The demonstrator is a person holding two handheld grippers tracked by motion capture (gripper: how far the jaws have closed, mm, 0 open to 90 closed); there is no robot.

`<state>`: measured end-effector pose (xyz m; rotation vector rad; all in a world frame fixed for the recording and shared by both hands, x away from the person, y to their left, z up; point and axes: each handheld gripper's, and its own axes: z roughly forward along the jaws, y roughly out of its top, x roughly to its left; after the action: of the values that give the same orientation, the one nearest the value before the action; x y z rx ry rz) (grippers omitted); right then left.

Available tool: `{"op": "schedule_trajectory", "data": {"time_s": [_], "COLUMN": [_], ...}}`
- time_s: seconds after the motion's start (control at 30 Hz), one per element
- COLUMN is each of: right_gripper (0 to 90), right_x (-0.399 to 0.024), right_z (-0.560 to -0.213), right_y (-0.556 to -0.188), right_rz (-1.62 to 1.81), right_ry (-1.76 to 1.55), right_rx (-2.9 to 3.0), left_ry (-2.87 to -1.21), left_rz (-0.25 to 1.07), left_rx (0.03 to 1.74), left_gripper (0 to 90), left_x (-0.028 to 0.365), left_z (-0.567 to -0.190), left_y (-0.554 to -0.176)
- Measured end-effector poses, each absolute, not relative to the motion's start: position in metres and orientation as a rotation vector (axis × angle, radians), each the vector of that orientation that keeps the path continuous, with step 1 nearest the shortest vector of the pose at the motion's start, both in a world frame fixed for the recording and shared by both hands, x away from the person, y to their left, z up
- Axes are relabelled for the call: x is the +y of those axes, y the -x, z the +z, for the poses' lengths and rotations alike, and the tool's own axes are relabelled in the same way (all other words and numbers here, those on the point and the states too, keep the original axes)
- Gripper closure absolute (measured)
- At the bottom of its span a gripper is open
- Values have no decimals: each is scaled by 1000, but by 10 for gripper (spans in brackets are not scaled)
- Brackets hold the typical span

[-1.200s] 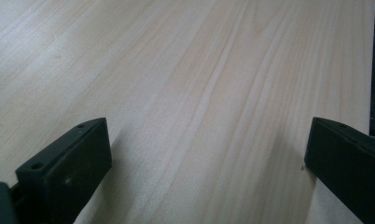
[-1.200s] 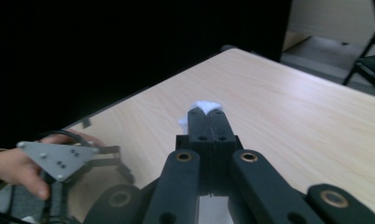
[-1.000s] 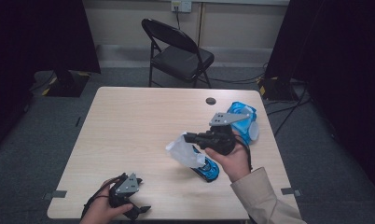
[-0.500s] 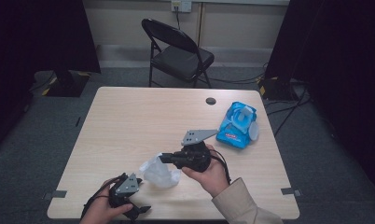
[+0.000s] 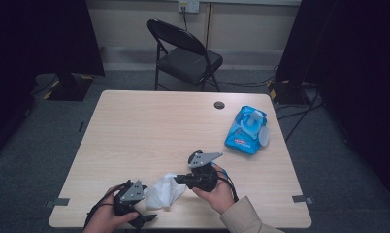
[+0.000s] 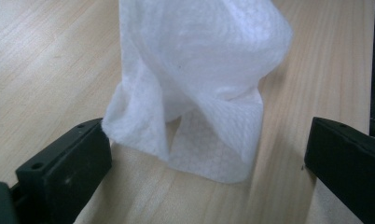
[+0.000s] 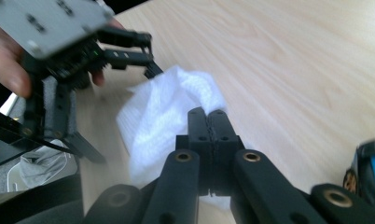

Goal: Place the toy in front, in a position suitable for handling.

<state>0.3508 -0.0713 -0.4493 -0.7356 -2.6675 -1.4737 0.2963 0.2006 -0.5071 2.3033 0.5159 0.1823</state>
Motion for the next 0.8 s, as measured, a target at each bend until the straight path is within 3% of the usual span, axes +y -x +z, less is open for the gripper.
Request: {"op": "schedule_trajectory", "data": {"time_s": [0.1,0.27,0.37,0.4,0.43,0.8], "right_gripper": [837,530,388,388,318,252], "right_x": [-75,-86,-101,-101,-112,-171], "right_z": [-456,-456,-449,-449,-448,-475], "right_y": [-352,-350,-346,-346,-346,-350], "right_rz": [-1460,-1487,-1511,-1511,-1517,-1422], "right_ry": [759,772,753,753,768,990], "right_rx": [-2682,-2746,-2820,-2820,-2840,-2862], "left_ry": [-2303,-2303,-2303,-2303,-2303,-2299], "left_rz": [183,182,183,183,183,186], "left_rx": [515,516,516,516,517,523], "left_gripper": [0,0,0,0,0,0], "left_x": [201,201,201,201,201,200], "left_z": [-507,-507,-507,-507,-507,-507], "left_y": [-296,-296,-296,-296,-296,-296]}}
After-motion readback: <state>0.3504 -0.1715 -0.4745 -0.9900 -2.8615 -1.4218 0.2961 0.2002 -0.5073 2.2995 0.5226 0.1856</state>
